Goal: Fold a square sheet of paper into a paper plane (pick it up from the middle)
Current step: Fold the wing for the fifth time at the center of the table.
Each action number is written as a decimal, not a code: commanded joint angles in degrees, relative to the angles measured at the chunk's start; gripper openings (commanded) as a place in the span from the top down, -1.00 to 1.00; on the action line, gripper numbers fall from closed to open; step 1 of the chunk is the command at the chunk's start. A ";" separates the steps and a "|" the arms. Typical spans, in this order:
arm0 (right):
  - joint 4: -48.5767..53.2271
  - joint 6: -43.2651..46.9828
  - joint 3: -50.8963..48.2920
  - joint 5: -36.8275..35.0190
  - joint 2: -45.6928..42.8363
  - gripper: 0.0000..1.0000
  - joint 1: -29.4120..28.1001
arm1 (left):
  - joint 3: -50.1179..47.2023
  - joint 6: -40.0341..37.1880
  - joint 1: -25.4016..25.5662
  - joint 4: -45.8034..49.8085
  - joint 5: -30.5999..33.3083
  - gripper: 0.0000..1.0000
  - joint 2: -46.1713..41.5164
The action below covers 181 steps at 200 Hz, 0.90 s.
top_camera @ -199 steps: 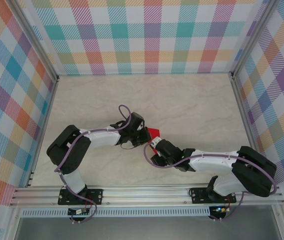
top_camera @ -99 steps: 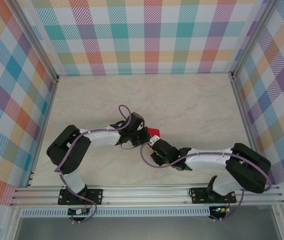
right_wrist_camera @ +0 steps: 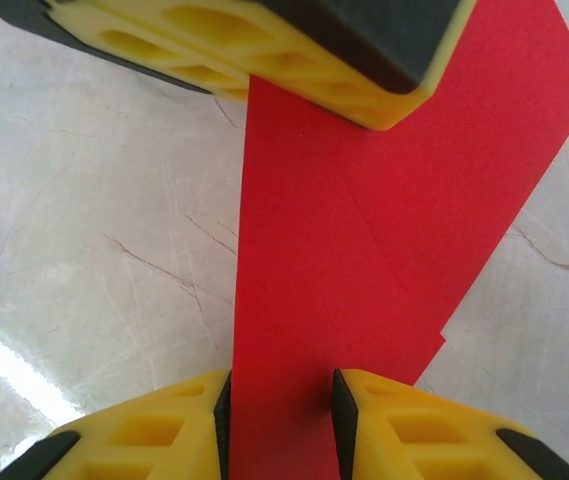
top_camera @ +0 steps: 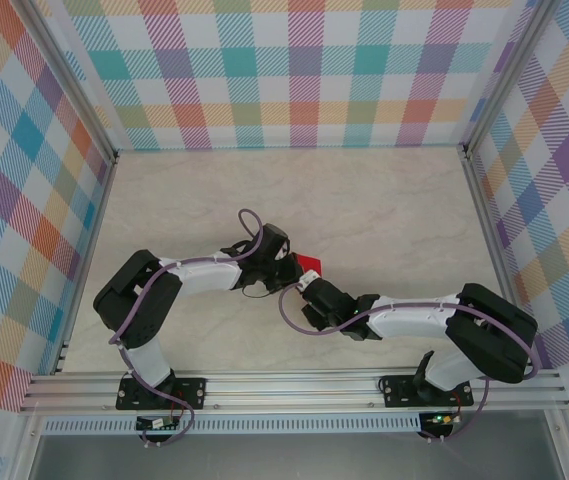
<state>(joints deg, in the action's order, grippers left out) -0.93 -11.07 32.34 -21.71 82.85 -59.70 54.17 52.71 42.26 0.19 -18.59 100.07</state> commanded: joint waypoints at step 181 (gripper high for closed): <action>-3.59 -1.59 2.99 7.56 1.65 0.91 0.86 | -1.47 -1.03 -1.95 16.25 14.82 -0.38 -14.53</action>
<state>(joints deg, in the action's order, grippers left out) -2.07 -11.57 33.52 -18.87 83.64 -59.46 54.35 51.55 41.19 11.07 -10.20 92.79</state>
